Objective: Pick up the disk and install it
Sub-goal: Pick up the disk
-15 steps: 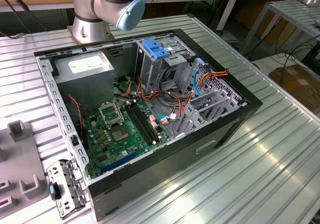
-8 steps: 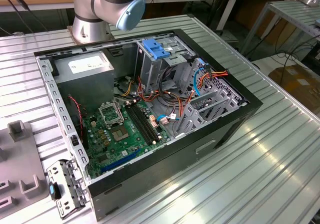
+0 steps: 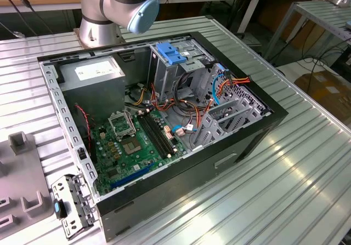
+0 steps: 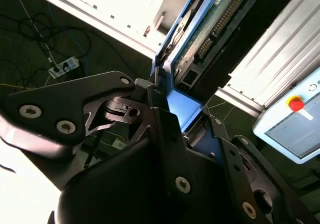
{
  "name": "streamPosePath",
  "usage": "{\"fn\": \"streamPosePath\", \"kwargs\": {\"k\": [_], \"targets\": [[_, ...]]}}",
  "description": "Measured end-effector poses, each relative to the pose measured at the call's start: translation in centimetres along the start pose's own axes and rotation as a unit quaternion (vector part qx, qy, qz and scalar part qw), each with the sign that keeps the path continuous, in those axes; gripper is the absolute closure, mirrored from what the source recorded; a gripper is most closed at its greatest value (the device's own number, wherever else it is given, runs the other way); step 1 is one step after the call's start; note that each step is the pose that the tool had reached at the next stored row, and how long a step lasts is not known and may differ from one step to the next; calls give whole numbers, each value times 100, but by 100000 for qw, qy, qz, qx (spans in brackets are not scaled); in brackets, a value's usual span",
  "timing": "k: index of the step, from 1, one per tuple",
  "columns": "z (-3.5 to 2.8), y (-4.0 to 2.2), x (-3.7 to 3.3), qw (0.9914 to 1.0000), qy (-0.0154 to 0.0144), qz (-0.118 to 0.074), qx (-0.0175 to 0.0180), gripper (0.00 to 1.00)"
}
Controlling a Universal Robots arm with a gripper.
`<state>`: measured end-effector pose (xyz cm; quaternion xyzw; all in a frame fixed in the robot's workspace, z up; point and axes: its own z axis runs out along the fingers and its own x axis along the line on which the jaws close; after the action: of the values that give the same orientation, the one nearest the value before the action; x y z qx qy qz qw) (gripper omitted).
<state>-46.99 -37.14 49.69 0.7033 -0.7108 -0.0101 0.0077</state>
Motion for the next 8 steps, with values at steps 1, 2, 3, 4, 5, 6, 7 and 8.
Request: {"fn": "streamPosePath", "kwargs": {"k": [1,2,3,4,5,6,7,8], "targets": [[-19,1,0,100000,-2,-1,-5,63],[-37,1,0,100000,-6,-2,-11,63],[-53,1,0,100000,-10,0,-13,63],[-71,2,0,100000,-13,1,-16,63],[-83,2,0,100000,-17,0,-22,63],[-100,3,0,100000,-22,-2,-25,63],[-113,3,0,100000,-25,-1,-33,63],[-137,4,0,100000,-36,-2,-39,63]]}}
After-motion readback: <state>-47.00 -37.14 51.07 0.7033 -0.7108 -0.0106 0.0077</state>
